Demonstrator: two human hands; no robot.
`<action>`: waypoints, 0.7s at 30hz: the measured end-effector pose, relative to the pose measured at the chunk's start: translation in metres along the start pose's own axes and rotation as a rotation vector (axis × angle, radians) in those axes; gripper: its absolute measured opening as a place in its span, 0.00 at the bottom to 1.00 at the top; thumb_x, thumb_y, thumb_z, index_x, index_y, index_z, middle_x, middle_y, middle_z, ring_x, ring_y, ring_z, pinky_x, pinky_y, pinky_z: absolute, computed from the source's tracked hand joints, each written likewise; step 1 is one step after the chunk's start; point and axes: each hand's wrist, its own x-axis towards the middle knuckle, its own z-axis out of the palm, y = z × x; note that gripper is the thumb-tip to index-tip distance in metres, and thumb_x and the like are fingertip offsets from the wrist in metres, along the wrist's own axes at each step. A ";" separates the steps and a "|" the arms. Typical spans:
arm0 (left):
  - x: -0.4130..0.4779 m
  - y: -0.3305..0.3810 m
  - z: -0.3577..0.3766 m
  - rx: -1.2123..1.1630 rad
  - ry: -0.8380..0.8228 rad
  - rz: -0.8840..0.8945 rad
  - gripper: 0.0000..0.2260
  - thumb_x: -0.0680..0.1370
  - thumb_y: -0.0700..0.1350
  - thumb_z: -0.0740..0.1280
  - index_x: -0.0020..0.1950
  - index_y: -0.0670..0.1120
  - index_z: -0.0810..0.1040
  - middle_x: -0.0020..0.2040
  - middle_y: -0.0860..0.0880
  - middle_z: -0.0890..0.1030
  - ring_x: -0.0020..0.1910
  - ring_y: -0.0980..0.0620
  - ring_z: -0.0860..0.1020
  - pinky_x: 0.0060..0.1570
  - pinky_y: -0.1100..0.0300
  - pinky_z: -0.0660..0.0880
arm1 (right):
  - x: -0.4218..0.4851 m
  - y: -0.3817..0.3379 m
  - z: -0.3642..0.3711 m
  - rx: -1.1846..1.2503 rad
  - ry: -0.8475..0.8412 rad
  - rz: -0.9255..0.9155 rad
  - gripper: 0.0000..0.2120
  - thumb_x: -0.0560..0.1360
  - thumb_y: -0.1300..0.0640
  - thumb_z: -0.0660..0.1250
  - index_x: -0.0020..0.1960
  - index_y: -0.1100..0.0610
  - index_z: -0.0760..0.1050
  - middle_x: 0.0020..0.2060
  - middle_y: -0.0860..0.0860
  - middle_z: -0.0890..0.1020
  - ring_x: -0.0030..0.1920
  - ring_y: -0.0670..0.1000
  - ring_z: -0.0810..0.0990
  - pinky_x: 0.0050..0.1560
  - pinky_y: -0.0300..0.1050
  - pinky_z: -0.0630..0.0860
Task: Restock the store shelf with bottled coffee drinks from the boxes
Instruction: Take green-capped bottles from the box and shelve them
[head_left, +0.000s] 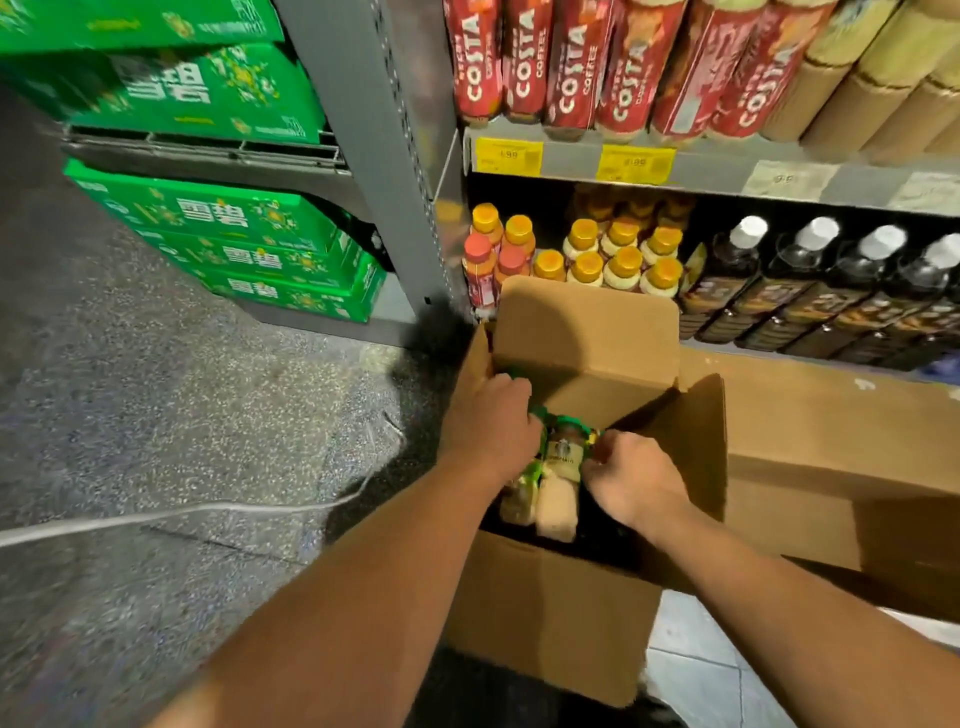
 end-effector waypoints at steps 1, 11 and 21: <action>0.007 -0.002 0.012 0.011 -0.003 0.005 0.07 0.77 0.48 0.62 0.51 0.48 0.77 0.48 0.51 0.77 0.51 0.47 0.75 0.47 0.52 0.72 | 0.010 0.003 0.007 0.012 -0.004 0.010 0.10 0.75 0.53 0.64 0.52 0.57 0.77 0.49 0.55 0.81 0.49 0.58 0.80 0.47 0.46 0.77; 0.043 -0.023 0.105 0.052 -0.120 -0.195 0.22 0.77 0.45 0.65 0.69 0.46 0.62 0.65 0.44 0.67 0.62 0.43 0.68 0.53 0.53 0.72 | 0.078 0.037 0.079 0.157 -0.036 0.160 0.23 0.74 0.48 0.67 0.63 0.60 0.69 0.58 0.58 0.77 0.59 0.59 0.76 0.54 0.46 0.72; 0.041 -0.033 0.137 -0.111 -0.124 -0.458 0.39 0.76 0.47 0.69 0.77 0.44 0.46 0.67 0.41 0.68 0.62 0.41 0.72 0.55 0.51 0.71 | 0.089 0.044 0.124 0.326 -0.166 0.354 0.28 0.67 0.44 0.75 0.60 0.57 0.72 0.53 0.55 0.79 0.50 0.53 0.78 0.44 0.44 0.76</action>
